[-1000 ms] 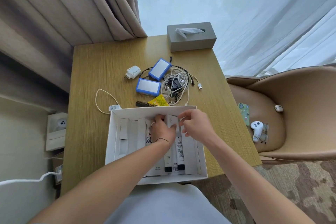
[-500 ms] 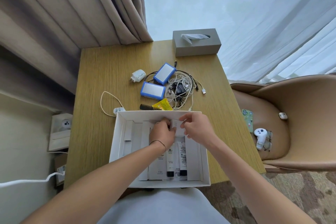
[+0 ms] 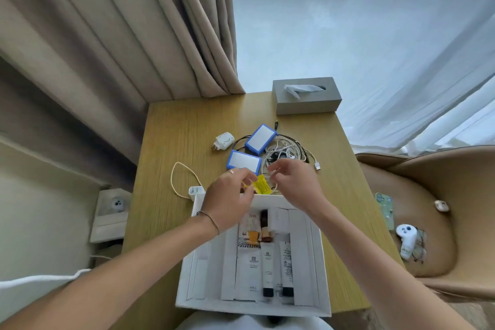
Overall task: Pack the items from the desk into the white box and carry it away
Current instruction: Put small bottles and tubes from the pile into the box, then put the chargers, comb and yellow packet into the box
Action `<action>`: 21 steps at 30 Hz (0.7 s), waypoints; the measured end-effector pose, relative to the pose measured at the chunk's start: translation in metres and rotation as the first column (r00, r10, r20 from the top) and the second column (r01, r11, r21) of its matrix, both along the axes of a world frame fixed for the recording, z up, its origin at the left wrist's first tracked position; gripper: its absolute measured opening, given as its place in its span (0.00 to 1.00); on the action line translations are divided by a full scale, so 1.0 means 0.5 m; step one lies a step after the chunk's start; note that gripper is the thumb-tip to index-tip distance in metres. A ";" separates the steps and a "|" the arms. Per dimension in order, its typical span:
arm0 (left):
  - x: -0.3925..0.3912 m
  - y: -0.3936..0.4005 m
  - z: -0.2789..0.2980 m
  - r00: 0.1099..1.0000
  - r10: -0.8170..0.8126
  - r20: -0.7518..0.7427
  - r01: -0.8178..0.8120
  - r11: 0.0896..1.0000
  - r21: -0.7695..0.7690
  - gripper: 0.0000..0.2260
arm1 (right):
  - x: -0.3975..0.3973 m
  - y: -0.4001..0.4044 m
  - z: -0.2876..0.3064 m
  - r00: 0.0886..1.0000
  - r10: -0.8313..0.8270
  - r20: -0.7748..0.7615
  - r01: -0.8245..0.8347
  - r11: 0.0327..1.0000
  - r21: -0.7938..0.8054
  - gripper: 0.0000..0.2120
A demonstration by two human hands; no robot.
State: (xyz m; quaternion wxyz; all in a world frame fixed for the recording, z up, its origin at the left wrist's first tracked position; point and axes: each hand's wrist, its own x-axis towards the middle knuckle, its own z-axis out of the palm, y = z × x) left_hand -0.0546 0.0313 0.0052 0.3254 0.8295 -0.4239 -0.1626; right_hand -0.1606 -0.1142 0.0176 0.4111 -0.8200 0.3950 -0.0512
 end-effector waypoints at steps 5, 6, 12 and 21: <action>0.104 -0.004 -0.008 0.997 0.069 0.044 -0.074 0.988 0.137 0.09 | 0.089 -0.017 -0.001 0.997 0.072 -0.033 -0.073 0.997 -0.035 0.16; 0.123 -0.002 -0.012 0.996 0.076 0.052 -0.084 0.982 0.171 0.09 | 0.109 -0.020 -0.005 0.995 0.087 -0.039 -0.088 0.995 -0.041 0.16; 0.213 0.010 -0.041 0.988 0.117 0.097 -0.141 0.943 0.303 0.09 | 0.240 -0.037 -0.052 0.972 0.214 -0.102 -0.227 0.963 -0.148 0.18; 0.282 0.069 -0.101 0.980 0.184 0.069 -0.196 0.897 0.396 0.08 | 0.421 -0.055 -0.201 0.858 0.387 -0.337 -0.488 0.821 -0.298 0.25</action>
